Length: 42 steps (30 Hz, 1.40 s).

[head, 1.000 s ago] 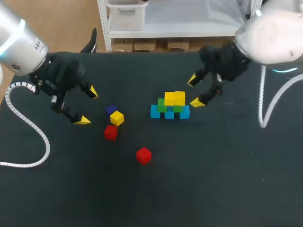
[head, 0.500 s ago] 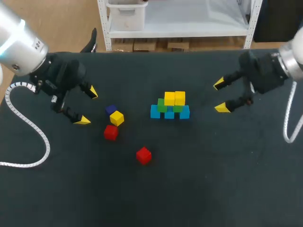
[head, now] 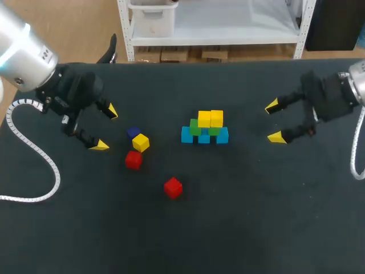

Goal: Place the blue cubes, place green cubes on the blue cubes, place the yellow cubes on the green cubes, then place the red cubes on the yellow cubes, and place purple cube on the red cubes.

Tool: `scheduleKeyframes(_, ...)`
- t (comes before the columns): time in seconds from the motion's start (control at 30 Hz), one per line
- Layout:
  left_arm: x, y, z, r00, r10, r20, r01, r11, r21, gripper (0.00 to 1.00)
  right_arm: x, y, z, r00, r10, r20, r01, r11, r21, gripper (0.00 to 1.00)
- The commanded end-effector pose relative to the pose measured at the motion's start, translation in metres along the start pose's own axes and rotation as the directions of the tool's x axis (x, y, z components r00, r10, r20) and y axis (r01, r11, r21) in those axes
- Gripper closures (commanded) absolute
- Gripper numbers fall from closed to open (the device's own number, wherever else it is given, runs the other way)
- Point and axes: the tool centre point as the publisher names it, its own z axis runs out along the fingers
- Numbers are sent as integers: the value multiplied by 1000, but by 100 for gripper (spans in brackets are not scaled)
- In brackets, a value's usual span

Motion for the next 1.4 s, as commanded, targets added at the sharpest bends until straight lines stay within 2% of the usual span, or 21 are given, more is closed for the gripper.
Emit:
scheduleKeyframes(0.03, -5, 7, 9, 999, 35, 4, -35, 999, 8, 0, -1, -3, 1, 1000, 1, -1, -1, 1000, -6, 0)
scheduleKeyframes(0.37, -39, 31, 44, 991, 134, 7, -135, 991, 20, 0, -1, -3, 1, 1000, 1, -1, -1, 1000, -6, 0)
scheduleKeyframes(0.57, -49, 38, 53, 964, 264, -13, -263, 964, 25, 0, -1, -3, 1, 1000, 1, -1, -1, 1000, -6, 0)
scheduleKeyframes(0.97, -41, 48, 58, 909, 415, -52, -413, 910, 42, 0, -1, -3, 1, 1000, 1, -1, -1, 1000, -6, 0)
scheduleKeyframes(1.4, -27, 54, 74, 880, 470, -70, -465, 882, 73, 0, -1, -3, 1, 1000, 1, -1, -1, 1000, -6, 0)
